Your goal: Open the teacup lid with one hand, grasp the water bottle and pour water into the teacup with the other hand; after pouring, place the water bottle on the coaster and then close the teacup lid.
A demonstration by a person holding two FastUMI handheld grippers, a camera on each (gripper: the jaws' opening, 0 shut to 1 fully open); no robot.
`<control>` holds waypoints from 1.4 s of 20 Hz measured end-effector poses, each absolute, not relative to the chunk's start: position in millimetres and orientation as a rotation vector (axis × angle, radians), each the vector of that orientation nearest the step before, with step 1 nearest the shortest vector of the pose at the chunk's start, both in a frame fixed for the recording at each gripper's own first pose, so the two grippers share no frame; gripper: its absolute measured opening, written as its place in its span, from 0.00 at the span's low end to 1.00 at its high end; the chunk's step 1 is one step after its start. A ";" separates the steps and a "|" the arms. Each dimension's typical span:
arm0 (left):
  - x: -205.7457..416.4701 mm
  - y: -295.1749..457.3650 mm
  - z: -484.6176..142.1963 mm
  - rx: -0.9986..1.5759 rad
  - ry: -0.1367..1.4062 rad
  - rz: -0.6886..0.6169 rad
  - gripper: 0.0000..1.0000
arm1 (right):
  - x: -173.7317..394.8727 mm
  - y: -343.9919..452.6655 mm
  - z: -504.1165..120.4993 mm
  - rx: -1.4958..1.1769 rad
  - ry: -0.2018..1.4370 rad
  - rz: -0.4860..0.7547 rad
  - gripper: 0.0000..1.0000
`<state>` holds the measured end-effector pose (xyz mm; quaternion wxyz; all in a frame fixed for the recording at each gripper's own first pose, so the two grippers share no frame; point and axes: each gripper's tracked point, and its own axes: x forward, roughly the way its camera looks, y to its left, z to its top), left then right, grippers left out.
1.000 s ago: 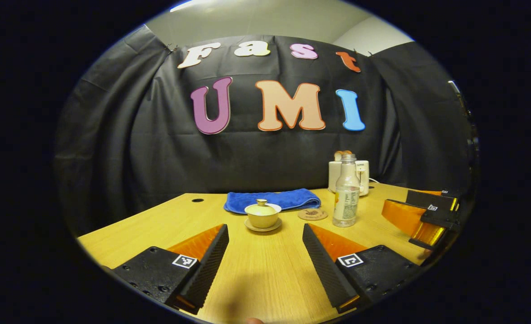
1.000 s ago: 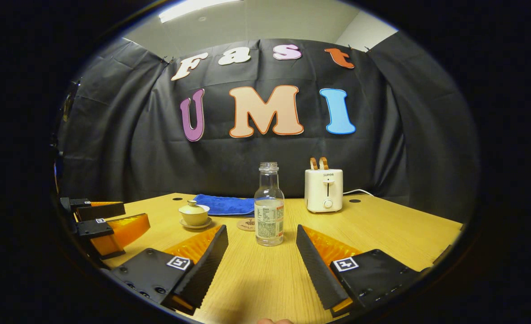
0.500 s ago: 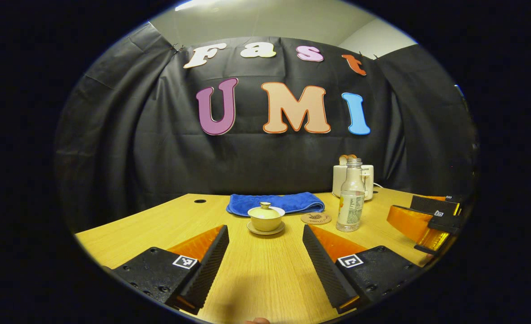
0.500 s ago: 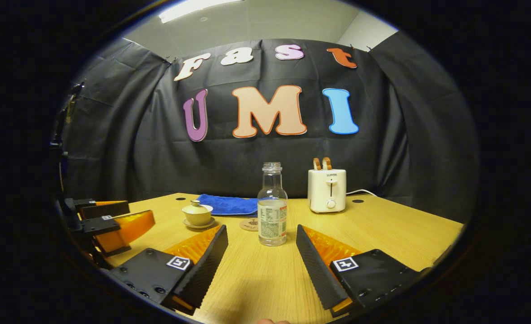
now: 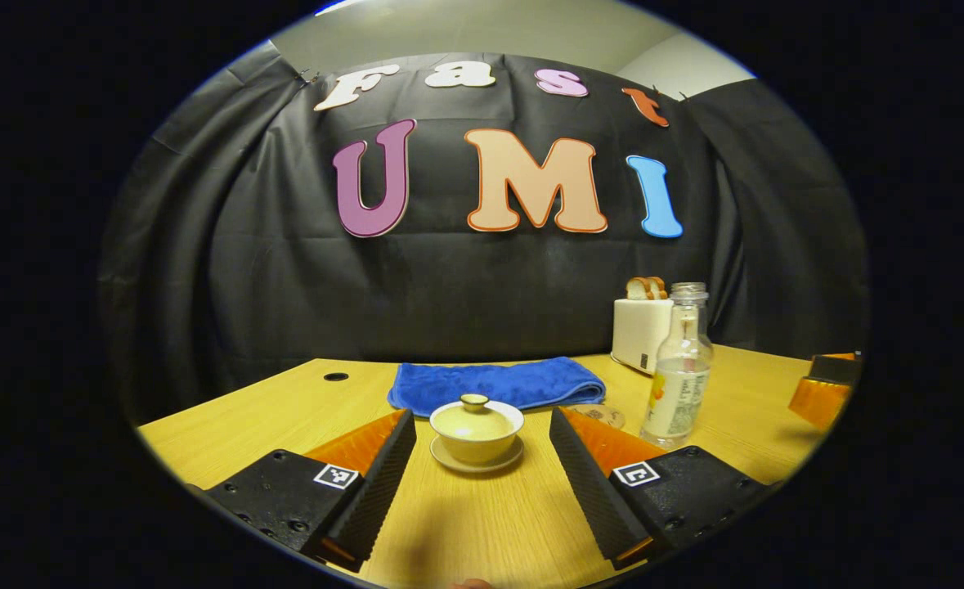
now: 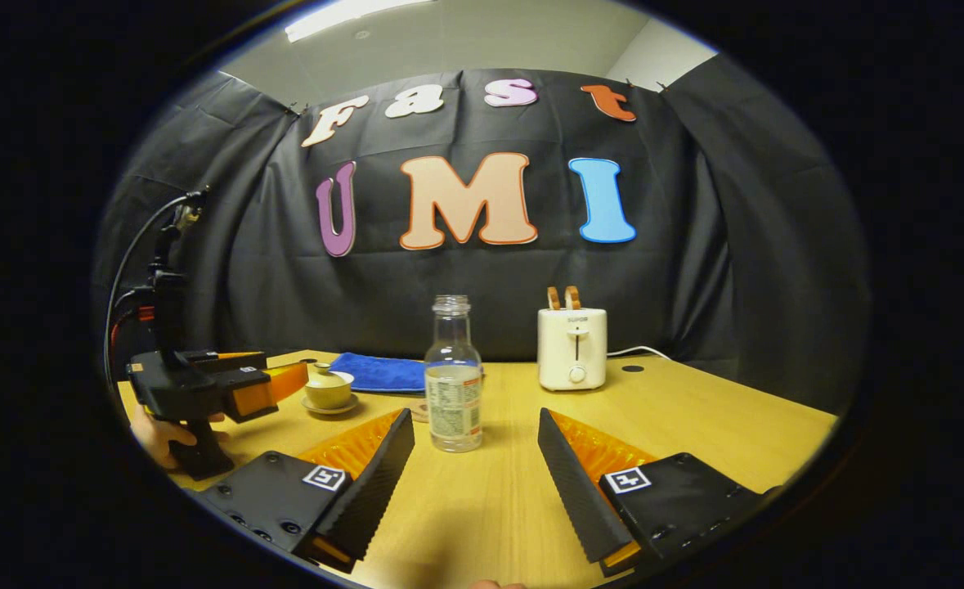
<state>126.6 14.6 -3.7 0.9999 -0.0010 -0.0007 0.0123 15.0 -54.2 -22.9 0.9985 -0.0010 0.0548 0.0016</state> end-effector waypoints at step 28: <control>208.6 13.8 -15.4 0.079 0.091 0.058 0.92 | 23.4 -104.2 -21.7 -0.012 0.102 -0.084 0.93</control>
